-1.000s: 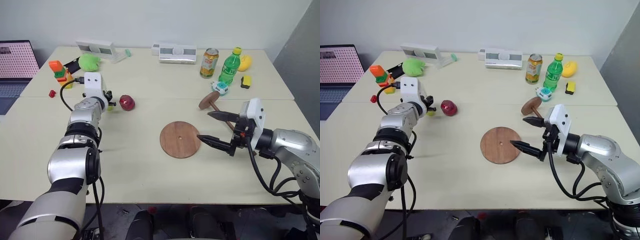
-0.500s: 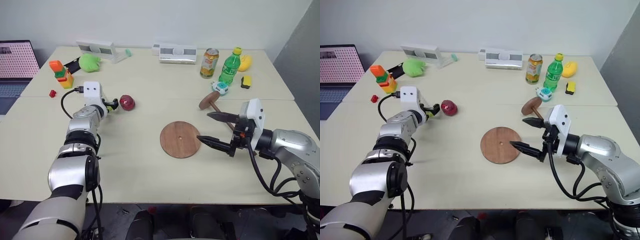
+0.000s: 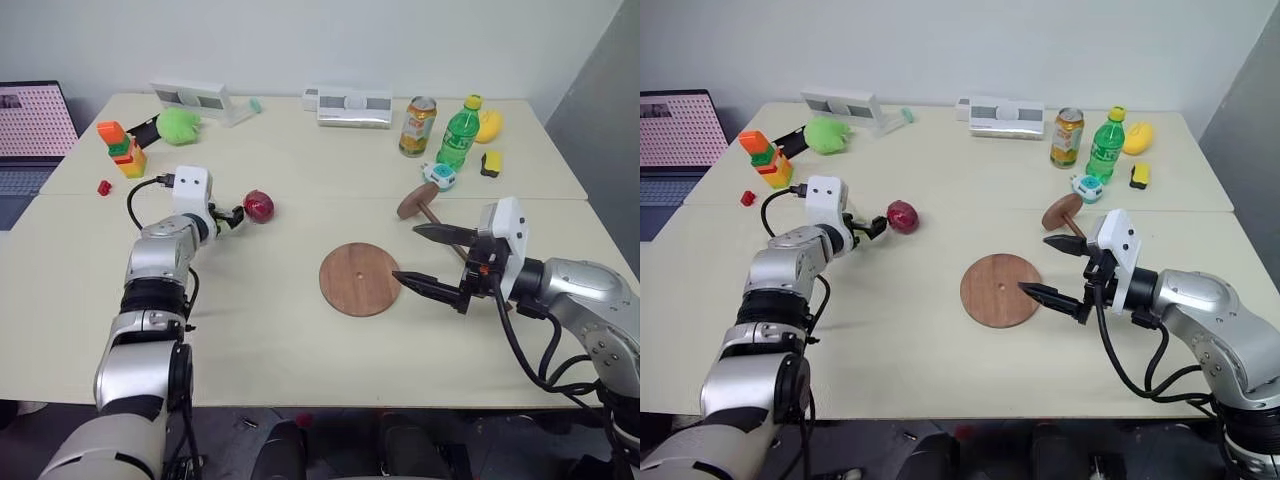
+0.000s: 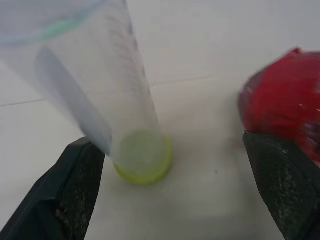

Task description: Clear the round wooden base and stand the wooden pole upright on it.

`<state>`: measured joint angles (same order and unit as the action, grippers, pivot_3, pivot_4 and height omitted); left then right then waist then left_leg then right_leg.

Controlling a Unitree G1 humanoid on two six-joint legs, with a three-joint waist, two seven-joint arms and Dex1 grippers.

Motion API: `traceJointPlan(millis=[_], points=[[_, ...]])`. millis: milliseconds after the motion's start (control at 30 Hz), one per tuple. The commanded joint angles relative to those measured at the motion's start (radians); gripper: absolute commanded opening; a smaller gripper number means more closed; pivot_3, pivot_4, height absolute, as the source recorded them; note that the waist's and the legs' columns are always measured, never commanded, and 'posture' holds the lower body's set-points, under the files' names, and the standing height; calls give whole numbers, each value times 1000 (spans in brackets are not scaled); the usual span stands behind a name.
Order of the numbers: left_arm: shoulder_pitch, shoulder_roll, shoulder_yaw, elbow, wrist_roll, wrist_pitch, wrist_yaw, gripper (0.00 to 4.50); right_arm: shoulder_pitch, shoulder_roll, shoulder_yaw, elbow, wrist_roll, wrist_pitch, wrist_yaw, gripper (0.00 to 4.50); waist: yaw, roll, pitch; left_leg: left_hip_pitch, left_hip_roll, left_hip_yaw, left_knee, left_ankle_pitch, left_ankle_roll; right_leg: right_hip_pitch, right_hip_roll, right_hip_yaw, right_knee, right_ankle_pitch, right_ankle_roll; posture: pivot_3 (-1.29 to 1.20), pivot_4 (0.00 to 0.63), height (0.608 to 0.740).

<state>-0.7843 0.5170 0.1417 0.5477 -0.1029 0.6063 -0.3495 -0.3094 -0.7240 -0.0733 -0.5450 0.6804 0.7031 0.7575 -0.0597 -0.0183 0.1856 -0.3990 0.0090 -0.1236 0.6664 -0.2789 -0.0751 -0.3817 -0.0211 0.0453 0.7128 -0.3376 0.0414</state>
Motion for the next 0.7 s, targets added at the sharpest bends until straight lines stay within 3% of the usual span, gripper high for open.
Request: traceJointPlan(millis=[33,167,300,400,500,633,700], points=[[73,83,23,-267,-33,175,-42,4487,-2,-1,-16,-23,4,-19,2,4500,-2,0,0,0,0,0,0,0,0,0,0,0,0,0,0,0,150,740],[122,140,37,-393,-50,280,-59,4487,-3,1,-14,-21,4,-20,5,4500,0,0,0,0,0,0,0,0,0,0,0,0,0,0,0,0,150,740],[200,255,37,-577,-122,427,-181,4487,6,-7,-23,-20,6,-22,15,4500,1,0,0,0,0,0,-1,0,0,1,0,0,0,0,0,0,150,740],[279,388,30,-735,-234,485,-362,4487,13,-26,-43,-19,21,-3,22,4500,1,0,0,0,1,0,-1,0,0,1,0,0,-1,0,0,0,150,740],[378,501,86,-900,-357,252,-675,4487,-25,-89,-97,13,109,144,7,4500,1,1,0,0,1,0,-2,0,0,1,0,0,-1,0,0,0,150,740],[319,508,84,-882,-467,135,-852,4487,-146,-165,-108,110,143,260,3,4500,14,1,0,1,1,1,-2,2,-3,2,-1,0,-1,0,-1,0,150,740],[251,498,11,-842,-468,58,-946,4487,-249,-233,-27,183,87,325,20,4500,14,1,1,4,0,1,-2,0,0,4,-1,1,-1,0,-1,0,150,740]])
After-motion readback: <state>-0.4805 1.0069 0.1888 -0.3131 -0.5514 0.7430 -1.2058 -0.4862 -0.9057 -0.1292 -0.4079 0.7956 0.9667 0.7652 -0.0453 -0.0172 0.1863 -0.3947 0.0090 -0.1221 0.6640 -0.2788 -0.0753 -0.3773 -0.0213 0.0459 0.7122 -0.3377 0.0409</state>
